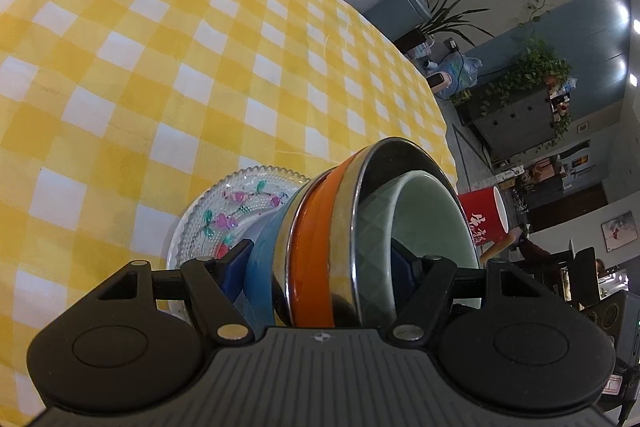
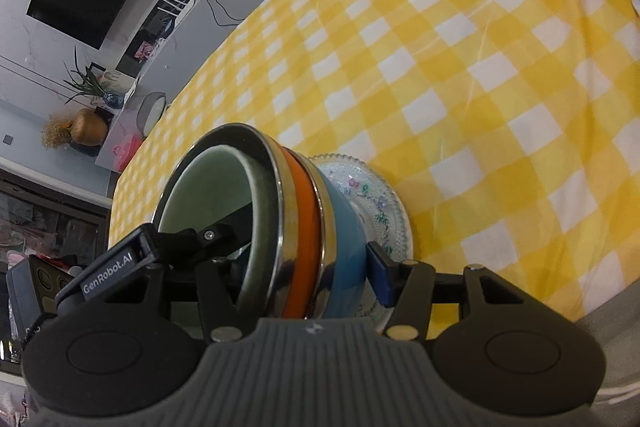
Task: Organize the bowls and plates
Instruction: 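Lift and carry the bowl stack with both grippers onto the plate stack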
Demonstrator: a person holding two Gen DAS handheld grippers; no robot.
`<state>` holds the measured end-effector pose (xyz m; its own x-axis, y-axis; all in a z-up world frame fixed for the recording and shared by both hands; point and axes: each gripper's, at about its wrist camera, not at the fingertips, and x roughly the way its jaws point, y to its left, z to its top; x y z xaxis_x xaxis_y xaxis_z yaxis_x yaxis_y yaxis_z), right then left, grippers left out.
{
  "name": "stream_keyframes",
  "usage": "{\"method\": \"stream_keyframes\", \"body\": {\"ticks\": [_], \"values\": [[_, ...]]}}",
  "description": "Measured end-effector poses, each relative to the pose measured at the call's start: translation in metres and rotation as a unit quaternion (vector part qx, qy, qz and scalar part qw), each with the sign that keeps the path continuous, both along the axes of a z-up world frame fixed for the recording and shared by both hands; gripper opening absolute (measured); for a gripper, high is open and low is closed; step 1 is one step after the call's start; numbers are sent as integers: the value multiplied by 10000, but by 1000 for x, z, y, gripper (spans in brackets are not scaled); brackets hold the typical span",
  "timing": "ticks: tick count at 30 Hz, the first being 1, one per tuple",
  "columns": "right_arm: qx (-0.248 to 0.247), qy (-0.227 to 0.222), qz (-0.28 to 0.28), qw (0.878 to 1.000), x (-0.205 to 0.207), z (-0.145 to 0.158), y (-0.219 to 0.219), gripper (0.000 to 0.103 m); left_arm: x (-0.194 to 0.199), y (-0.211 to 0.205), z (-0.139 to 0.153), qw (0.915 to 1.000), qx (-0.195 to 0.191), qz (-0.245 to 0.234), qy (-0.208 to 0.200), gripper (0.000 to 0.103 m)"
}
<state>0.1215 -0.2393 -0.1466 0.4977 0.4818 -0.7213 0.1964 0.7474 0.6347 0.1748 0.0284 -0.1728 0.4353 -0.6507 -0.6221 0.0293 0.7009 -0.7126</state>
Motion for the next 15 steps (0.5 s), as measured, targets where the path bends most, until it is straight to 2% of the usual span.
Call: {"method": "stream_keyframes", "body": {"ticks": [8,15], "values": [[73,163,-15,9998,3,-2,-6,57,-2,-4,3,9999,45,-102,-88,81],[-56,156,83,9998,3,5,-4,60,2,-2,3,9999,28,-93,120,82]]}}
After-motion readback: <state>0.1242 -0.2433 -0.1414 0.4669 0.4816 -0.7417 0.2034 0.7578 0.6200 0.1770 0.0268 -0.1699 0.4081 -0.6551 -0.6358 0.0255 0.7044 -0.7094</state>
